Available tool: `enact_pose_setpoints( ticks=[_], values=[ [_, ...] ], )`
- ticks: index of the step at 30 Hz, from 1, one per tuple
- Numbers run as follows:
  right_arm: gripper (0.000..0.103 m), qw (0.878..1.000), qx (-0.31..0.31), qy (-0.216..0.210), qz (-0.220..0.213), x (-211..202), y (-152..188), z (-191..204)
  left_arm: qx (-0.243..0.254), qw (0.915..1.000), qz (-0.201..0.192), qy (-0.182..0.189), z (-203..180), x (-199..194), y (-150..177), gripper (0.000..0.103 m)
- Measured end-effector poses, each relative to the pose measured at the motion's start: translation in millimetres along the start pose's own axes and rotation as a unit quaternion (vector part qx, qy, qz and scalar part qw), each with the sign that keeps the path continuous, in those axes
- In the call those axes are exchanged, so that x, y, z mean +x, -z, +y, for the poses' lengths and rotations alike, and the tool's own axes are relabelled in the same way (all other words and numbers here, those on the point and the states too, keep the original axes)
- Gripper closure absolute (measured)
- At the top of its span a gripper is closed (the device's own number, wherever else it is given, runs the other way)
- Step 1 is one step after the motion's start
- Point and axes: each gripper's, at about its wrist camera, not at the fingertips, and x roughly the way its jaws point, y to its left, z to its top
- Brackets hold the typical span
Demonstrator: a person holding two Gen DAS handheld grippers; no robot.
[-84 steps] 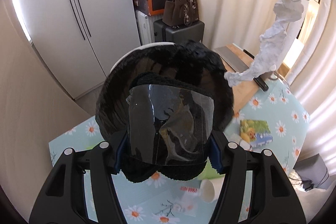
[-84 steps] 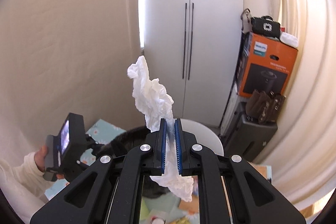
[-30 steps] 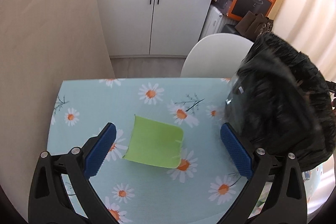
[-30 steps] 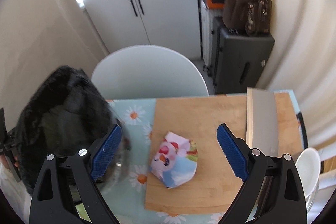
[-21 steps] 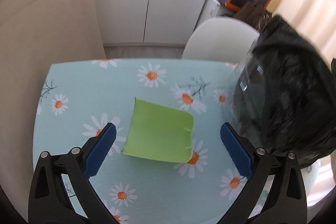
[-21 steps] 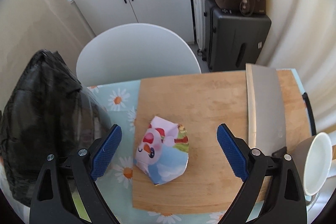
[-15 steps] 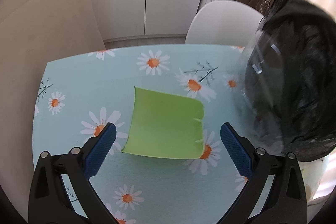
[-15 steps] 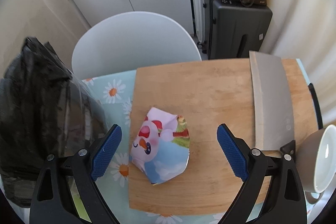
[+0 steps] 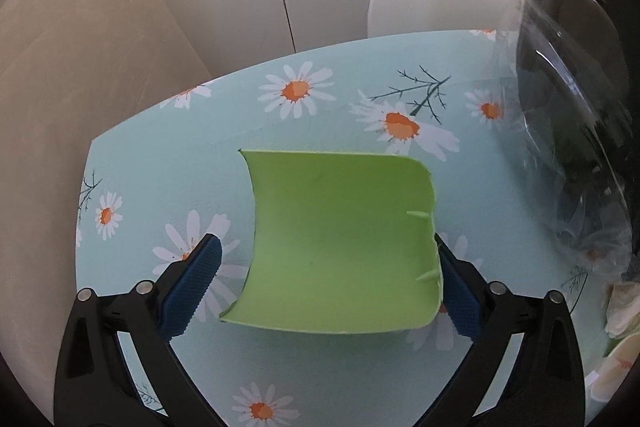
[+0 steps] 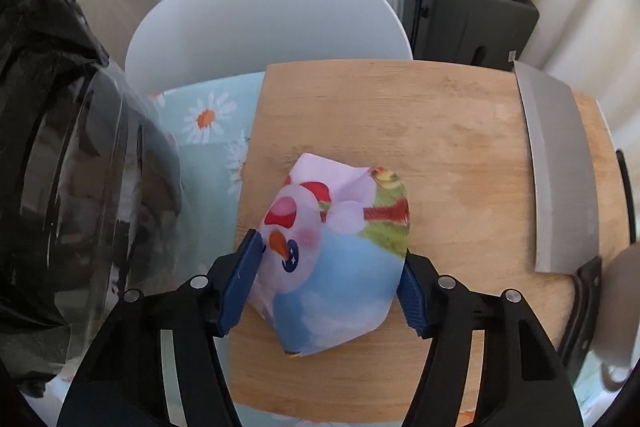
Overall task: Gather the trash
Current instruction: 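Grasp the green scraper with the left gripper while the right gripper grasps the pink wrapper, then carry the green scraper over the bag and release it while the right gripper drops the wrapper in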
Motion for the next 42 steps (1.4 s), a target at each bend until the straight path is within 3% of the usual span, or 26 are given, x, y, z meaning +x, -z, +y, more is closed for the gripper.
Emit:
enact_pose_setpoints(
  ticks=[2,5,8,18,42],
  values=[
    [0.056,1.000,0.011,-0.009,-0.001,-2.9,0.9,-4.6,-0.015,0.9995,-0.002,0.029,3.7,-0.2,-0.5,0.021],
    [0.069,0.999,0.017,-0.031,0.001,-9.6,2.6,-9.3,-0.016,0.9996,0.000,0.023,4.2,0.9,-1.3,0.021],
    [0.077,0.999,0.014,-0.031,0.001,-15.9,2.5,-9.4,-0.017,0.9995,0.004,0.026,3.1,1.7,-1.4,0.021],
    [0.080,1.000,0.009,-0.017,-0.006,-37.8,12.0,-10.1,-0.025,0.9996,0.012,0.011,-10.1,-20.0,22.2,0.021],
    [0.080,0.998,-0.003,-0.007,-0.058,-128.1,54.9,12.3,-0.055,0.9970,-0.054,0.004,-5.2,-114.9,30.0,0.021]
  ],
)
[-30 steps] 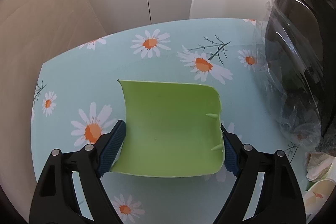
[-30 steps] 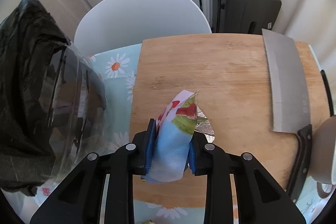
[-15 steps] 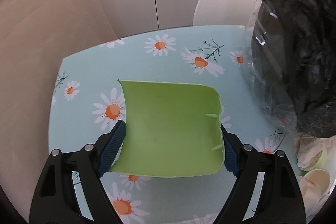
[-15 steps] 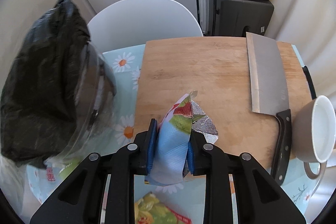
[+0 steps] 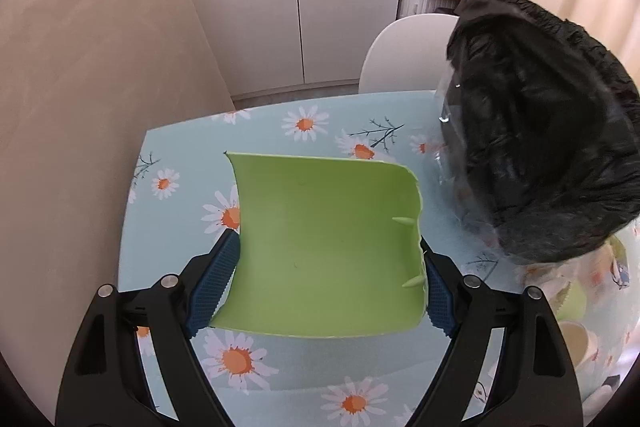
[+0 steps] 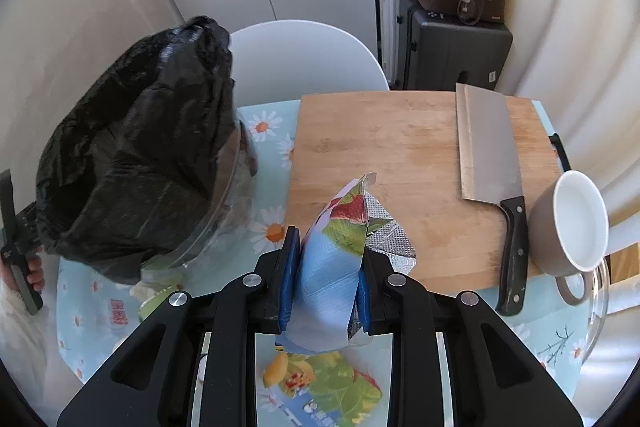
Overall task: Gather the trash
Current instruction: 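Carry the green scraper over the bag and release it while the right gripper drops the wrapper in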
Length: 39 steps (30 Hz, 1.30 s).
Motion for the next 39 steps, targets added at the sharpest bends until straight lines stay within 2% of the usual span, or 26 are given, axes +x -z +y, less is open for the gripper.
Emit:
enact_pose_setpoints(
  ticks=[6,15,27,36,39],
  values=[
    [0.080,0.999,-0.004,0.006,-0.033,-29.6,1.7,12.4,0.003,1.0000,0.004,-0.007,-1.4,-16.9,-6.0,0.021],
    [0.080,0.997,-0.035,-0.007,-0.074,-67.8,-7.8,33.5,0.025,0.9994,-0.024,-0.008,-18.5,-49.4,-16.7,0.021],
    [0.080,0.985,-0.097,-0.082,-0.113,-93.6,-28.8,52.7,0.013,0.9986,-0.045,-0.026,-62.8,-95.9,-31.3,0.021],
    [0.080,0.969,-0.165,-0.136,-0.124,-101.6,-47.1,75.4,-0.017,0.9986,-0.050,0.011,-107.4,-113.1,-42.1,0.021],
    [0.080,0.964,-0.184,-0.153,-0.119,-95.8,-52.5,83.8,-0.020,0.9986,-0.048,0.013,-117.8,-112.0,-44.9,0.021]
  ],
)
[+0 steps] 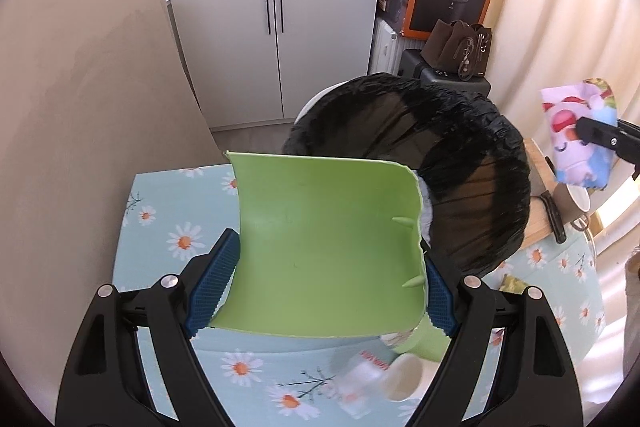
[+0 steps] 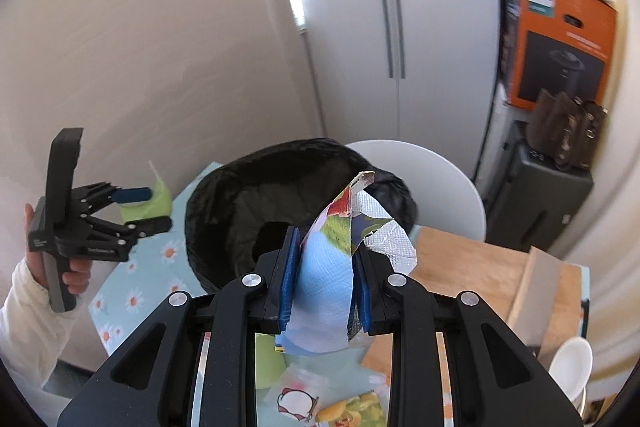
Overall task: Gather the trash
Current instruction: 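Carry the green scraper over the bag and release it while the right gripper drops the wrapper in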
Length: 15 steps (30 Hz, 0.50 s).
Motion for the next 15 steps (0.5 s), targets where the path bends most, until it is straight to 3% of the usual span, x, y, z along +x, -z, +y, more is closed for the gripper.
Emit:
enact_pose_setpoints(
  ticks=[15],
  values=[
    [0.079,0.999,-0.020,-0.035,0.029,48.5,-20.1,-11.2,0.044,0.9986,0.029,0.006,-31.8,41.7,-21.8,0.021]
  ],
)
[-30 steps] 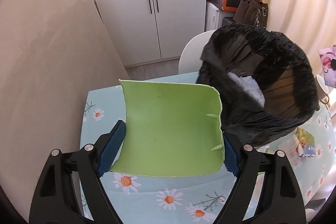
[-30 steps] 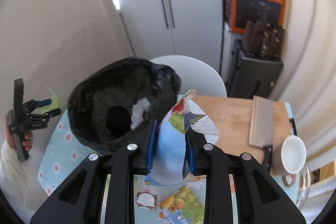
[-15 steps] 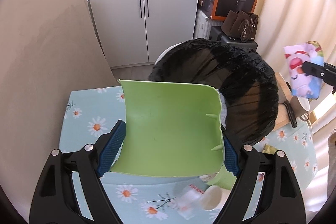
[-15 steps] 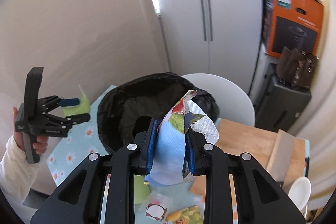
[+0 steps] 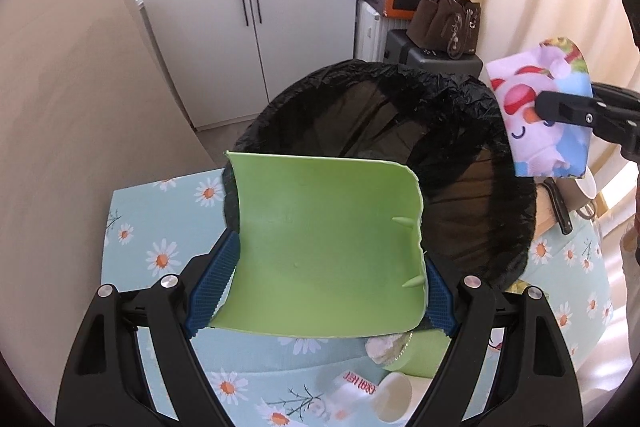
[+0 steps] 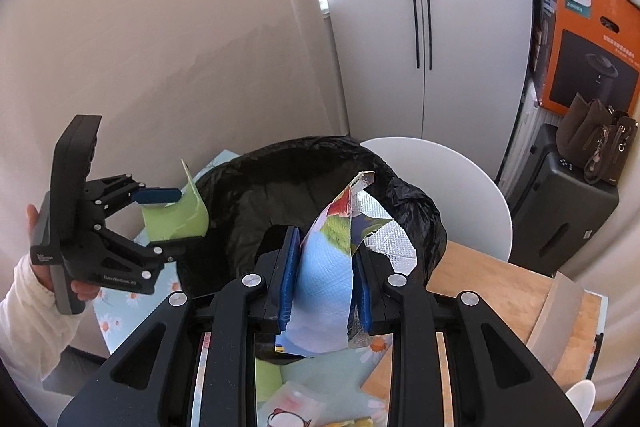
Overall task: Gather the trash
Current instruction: 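Carry the green scraper over the bag and release it while the right gripper drops the wrapper in, then move both open grippers back toward the cups on the table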
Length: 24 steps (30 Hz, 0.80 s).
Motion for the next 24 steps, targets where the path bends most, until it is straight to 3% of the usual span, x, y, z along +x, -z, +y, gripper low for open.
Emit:
enact_pose_setpoints(
  ticks=[7,9,11,15,24],
  values=[
    [0.077,1.000,-0.006,0.005,-0.002,12.6,-4.7,-1.0,0.022,0.9997,-0.009,-0.001,-4.3,9.0,-9.0,0.021],
    [0.056,1.000,-0.006,0.015,-0.006,12.0,-5.0,0.1,0.033,0.9992,-0.020,-0.011,-7.1,7.1,-10.0,0.009],
    [0.037,0.999,-0.007,0.030,-0.013,10.4,-5.9,0.5,0.041,0.9985,-0.032,-0.019,-10.2,3.6,-10.6,0.007],
    [0.023,0.998,-0.005,0.051,-0.025,0.8,-3.6,-1.4,0.045,0.9974,-0.052,-0.018,-14.2,-8.5,-7.8,0.006],
    [0.016,0.997,0.008,0.074,-0.033,-25.8,11.7,-11.0,0.036,0.9974,-0.047,-0.041,-13.3,-24.8,14.9,0.006]
  ],
)
